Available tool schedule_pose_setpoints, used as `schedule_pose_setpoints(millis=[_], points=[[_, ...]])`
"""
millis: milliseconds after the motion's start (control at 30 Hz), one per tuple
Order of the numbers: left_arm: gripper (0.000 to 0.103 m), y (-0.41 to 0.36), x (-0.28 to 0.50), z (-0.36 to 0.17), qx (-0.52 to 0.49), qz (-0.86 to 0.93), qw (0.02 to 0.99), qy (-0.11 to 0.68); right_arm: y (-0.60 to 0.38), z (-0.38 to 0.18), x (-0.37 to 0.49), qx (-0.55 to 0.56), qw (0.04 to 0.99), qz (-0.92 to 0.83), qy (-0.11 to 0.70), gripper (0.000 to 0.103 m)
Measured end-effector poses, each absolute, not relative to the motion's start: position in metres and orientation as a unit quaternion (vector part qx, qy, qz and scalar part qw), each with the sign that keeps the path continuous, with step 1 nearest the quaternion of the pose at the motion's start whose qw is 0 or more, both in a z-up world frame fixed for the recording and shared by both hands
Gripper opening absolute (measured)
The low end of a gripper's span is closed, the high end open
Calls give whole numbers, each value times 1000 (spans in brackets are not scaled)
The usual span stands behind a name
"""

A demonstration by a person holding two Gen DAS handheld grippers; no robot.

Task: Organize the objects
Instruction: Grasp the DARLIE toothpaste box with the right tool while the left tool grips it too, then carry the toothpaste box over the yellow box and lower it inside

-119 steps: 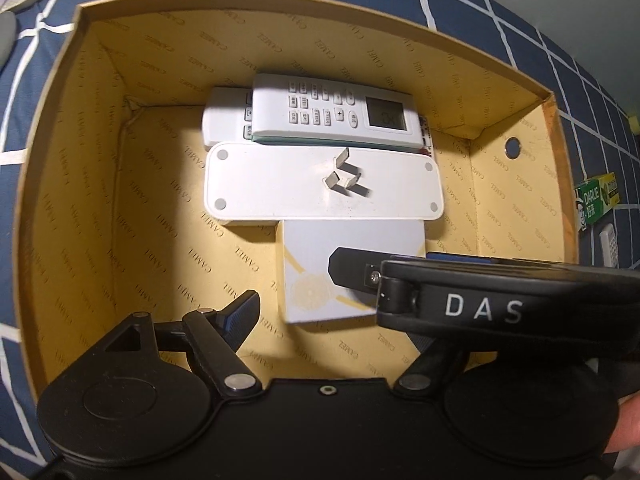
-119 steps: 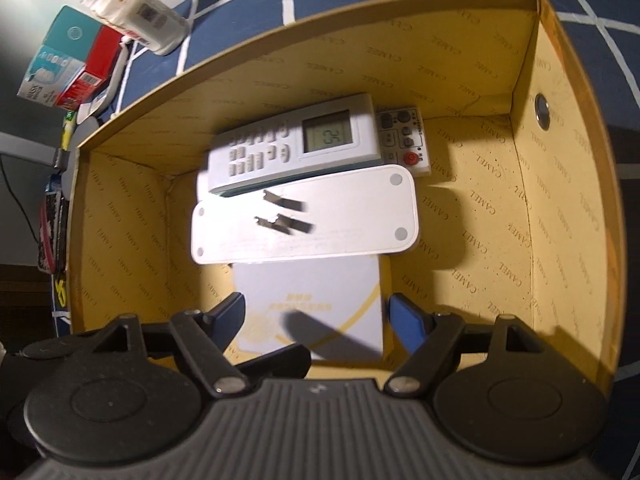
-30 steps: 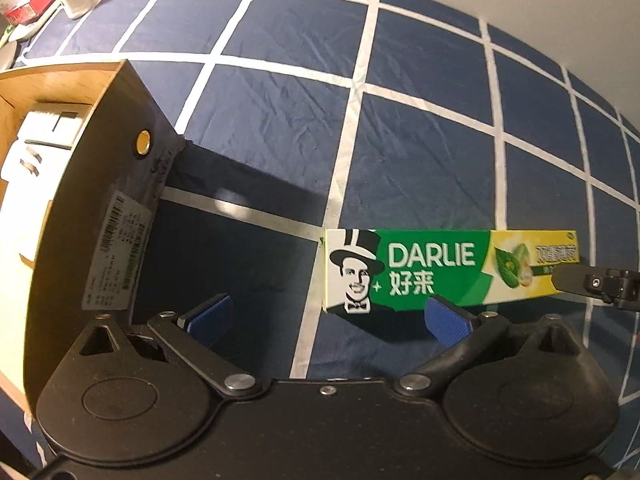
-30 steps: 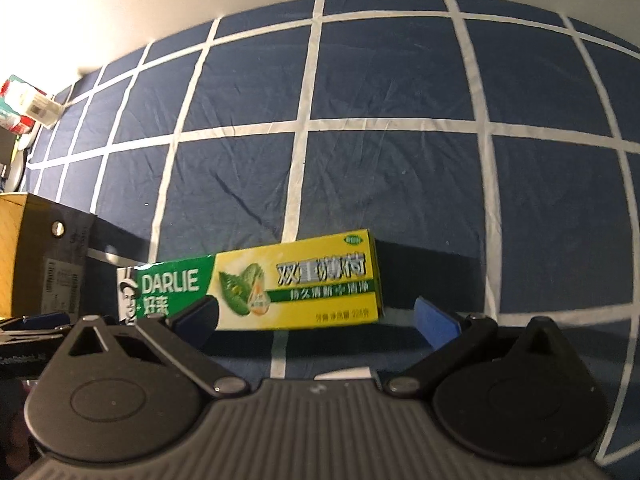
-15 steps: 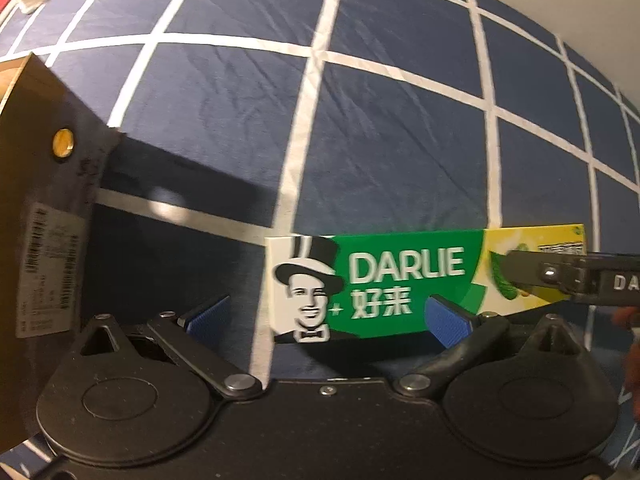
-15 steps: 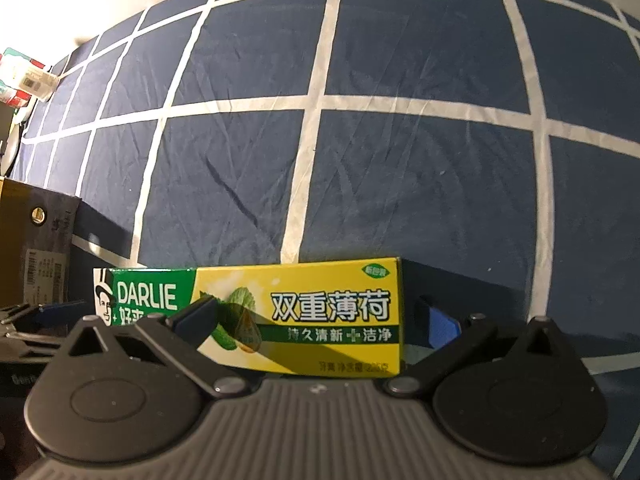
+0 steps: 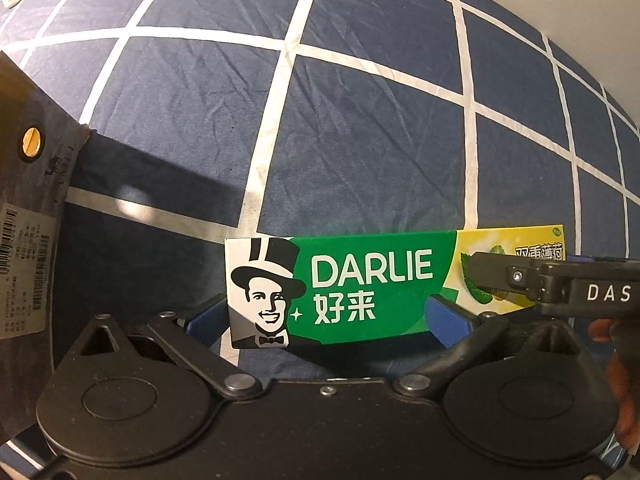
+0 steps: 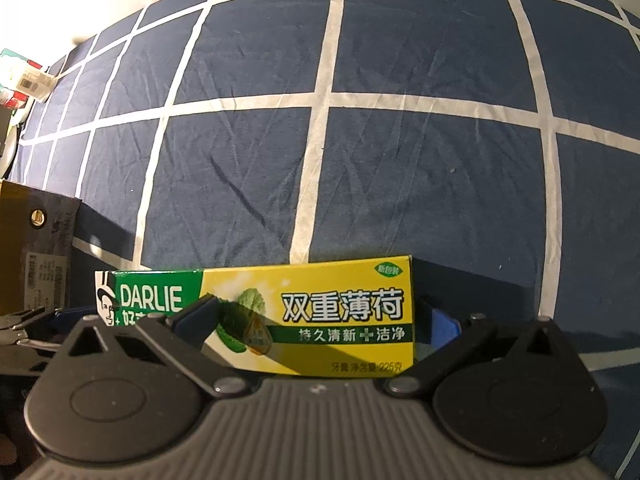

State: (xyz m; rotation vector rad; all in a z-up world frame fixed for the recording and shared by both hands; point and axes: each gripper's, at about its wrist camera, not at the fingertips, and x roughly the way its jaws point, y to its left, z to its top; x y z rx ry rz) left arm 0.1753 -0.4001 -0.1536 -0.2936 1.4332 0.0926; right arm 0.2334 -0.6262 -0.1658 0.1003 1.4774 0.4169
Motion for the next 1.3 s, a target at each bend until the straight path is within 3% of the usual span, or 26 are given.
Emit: schedule_pose_setpoints(millis=[800, 1300], points=[[103, -395, 136, -86, -105, -4, 782, 615, -624, -88, 171, 71, 764, 142, 625, 103], [103, -337, 71, -40, -91, -2, 805, 587, -563, -41, 104, 81, 787, 147, 593, 103]])
